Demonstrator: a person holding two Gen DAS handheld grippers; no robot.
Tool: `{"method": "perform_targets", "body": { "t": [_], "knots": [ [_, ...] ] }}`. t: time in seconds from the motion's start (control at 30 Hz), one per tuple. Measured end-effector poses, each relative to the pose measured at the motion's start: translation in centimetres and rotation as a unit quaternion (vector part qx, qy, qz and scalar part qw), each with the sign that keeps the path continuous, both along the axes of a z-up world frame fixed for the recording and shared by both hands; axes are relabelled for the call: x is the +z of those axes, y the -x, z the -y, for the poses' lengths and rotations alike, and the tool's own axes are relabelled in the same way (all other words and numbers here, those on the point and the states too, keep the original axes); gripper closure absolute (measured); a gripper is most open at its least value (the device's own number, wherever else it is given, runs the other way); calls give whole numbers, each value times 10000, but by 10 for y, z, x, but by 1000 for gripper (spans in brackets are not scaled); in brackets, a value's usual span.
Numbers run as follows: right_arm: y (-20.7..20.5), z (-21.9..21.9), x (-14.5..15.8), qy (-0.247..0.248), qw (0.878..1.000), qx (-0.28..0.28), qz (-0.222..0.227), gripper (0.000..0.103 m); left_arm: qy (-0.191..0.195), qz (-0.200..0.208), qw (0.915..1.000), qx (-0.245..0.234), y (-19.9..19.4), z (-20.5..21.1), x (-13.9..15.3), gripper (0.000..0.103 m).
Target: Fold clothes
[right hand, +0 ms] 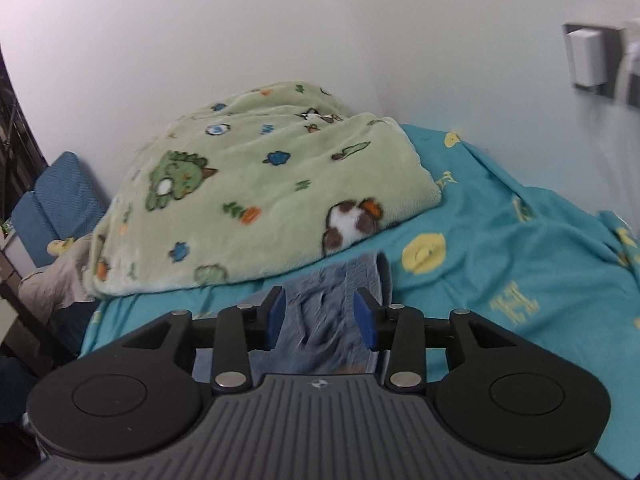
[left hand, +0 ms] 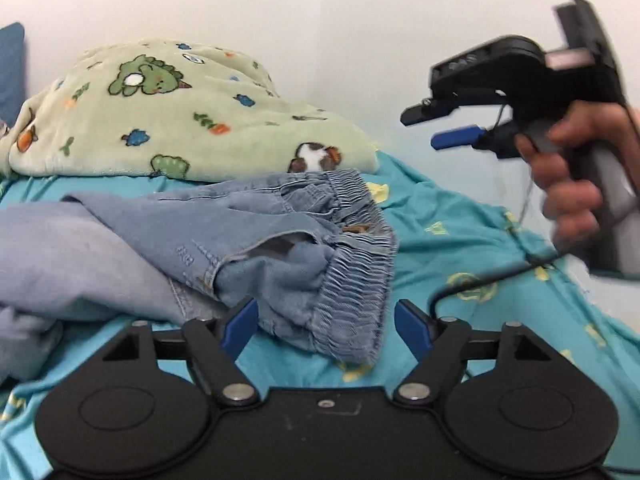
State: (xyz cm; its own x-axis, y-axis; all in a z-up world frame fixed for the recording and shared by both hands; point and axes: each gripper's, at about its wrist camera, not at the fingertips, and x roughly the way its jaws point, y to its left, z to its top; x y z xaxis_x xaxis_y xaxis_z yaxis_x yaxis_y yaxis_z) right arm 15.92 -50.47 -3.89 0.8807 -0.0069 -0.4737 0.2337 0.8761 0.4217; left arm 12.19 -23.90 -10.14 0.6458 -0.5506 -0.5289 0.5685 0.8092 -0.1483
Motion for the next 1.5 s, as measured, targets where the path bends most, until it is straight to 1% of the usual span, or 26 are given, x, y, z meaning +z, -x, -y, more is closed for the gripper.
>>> {"method": "perform_targets", "body": {
  "t": [0.03, 0.1, 0.2, 0.27, 0.37, 0.43, 0.5, 0.57, 0.6, 0.63, 0.7, 0.77, 0.87, 0.9, 1.0, 1.03, 1.07, 1.1, 1.17, 1.2, 1.27, 1.33, 1.4, 1.5],
  "knots": [
    [13, -6, 3, -64, 10000, 26, 15, 62, 70, -18, 10000, 21, 6, -9, 6, 30],
    [36, -20, 5, -238, 9997, 69, 54, 62, 44, 31, 9999, 99, 16, -28, 20, 30],
    [52, -41, -1, -457, 9989, 131, 52, 61, 26, 156, 9995, 271, 27, -60, 45, 30],
    [53, -54, -10, -603, 9979, 237, 57, 59, 13, 166, 9985, 517, 29, -87, 60, 30],
    [41, -84, -18, -342, 9978, 575, 30, 55, 4, 212, 9953, 943, 26, -121, 76, 30],
    [27, -107, -25, -174, 9957, 909, 39, 54, 12, 194, 9919, 1259, 17, -139, 80, 30],
    [12, -128, -34, -76, 9931, 1168, 61, 54, 125, 96, 9878, 1549, 4, -155, 77, 30],
    [-6, -149, -44, 110, 9910, 1331, 64, 54, 406, -78, 9815, 1869, -9, -171, 73, 30],
    [-14, -159, -48, 278, 9894, 1425, 57, 54, 629, -199, 9770, 2029, -17, -180, 70, 30],
    [-25, -171, -50, 521, 9867, 1536, 57, 54, 855, -315, 9720, 2167, -25, -189, 68, 30],
    [-49, -195, -53, 1080, 9779, 1787, 98, 54, 1088, -405, 9639, 2395, -37, -206, 66, 30],
    [-77, -218, -57, 1496, 9664, 2087, 138, 53, 1145, -358, 9582, 2598, -48, -219, 63, 30],
    [-120, -241, -69, 1849, 9534, 2383, 9, 53, 1200, -264, 9493, 2895, -64, -238, 58, 30],
    [-134, -249, -74, 1960, 9502, 2420, -68, 53, 1263, -283, 9472, 2932, -68, -243, 53, 30],
    [-168, -263, -90, 2350, 9438, 2303, -300, 55, 1321, -390, 9427, 3040, -80, -251, 38, 30],
    [-175, -265, -95, 2493, 9423, 2205, -366, 57, 1337, -447, 9416, 3058, -83, -252, 34, 30],
    [-180, -265, -97, 2549, 9434, 2081, -403, 67, 1387, -519, 9407, 3053, -86, -254, 30, 31],
    [-182, -263, -97, 2495, 9466, 1992, -438, 74, 1449, -564, 9400, 3037, -88, -255, 28, 32],
    [-180, -259, -93, 2327, 9521, 1921, -489, 96, 1528, -526, 9397, 3014, -87, -257, 29, 32],
    [-174, -260, -88, 2358, 9517, 1909, -469, 99, 1569, -486, 9400, 2989, -85, -257, 31, 32],
    [-157, -261, -72, 2424, 9500, 1932, -374, 100, 1654, -396, 9408, 2931, -79, -258, 37, 32],
    [-130, -262, -52, 2532, 9465, 1994, -190, 100, 1746, -279, 9412, 2878, -72, -260, 45, 32],
    [-96, -262, -31, 2673, 9401, 2114, 8, 100, 1825, -144, 9413, 2835, -63, -261, 54, 32],
    [-37, -259, -7, 2853, 9290, 2350, 194, 100, 1958, -60, 9419, 2727, -49, -262, 67, 32]
  ]
}}
